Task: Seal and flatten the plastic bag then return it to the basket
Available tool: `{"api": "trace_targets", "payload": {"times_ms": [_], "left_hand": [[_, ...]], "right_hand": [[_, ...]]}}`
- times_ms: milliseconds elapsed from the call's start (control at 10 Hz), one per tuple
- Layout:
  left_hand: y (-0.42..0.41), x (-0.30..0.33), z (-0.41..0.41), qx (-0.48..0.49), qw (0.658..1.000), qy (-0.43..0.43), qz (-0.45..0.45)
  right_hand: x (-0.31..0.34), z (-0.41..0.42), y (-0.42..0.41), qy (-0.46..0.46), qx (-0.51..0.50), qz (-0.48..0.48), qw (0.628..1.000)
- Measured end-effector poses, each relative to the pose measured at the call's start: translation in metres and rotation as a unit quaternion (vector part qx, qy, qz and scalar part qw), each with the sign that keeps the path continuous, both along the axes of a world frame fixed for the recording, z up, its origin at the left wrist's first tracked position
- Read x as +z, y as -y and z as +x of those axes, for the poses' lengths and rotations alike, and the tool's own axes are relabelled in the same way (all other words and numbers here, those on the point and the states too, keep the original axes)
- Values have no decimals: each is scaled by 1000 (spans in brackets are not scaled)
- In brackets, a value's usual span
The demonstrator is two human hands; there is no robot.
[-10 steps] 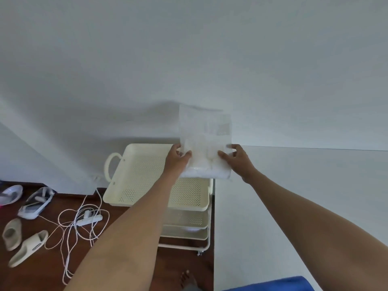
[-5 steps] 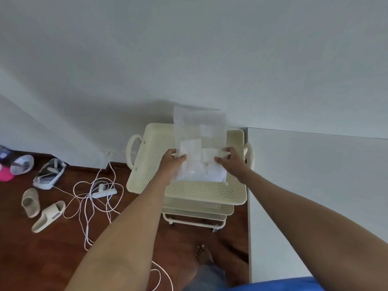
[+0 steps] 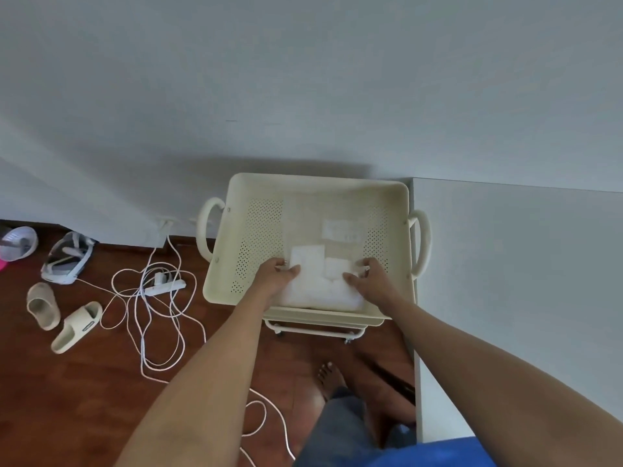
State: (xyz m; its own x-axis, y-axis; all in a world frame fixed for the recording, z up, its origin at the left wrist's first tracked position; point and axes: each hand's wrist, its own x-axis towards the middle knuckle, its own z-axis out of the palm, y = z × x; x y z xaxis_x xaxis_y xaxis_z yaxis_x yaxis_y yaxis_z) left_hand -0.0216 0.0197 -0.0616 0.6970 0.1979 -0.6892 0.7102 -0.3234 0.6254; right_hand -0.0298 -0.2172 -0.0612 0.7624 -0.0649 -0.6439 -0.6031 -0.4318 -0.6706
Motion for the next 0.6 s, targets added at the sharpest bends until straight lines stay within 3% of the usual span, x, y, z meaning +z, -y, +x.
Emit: {"api": "trace_targets", "payload": {"times_ms": [300,400,600], "left_hand": [[4,1,1,-6,1000,-4,21],[8,12,-1,-91,988,44,115],[27,45,5,-210,917,143,307]], "right_hand": [[-2,-2,-3,-17,-27,-11,999],[10,2,-3,18,19,-72,997],[44,8,0,132,158,-203,957]]}}
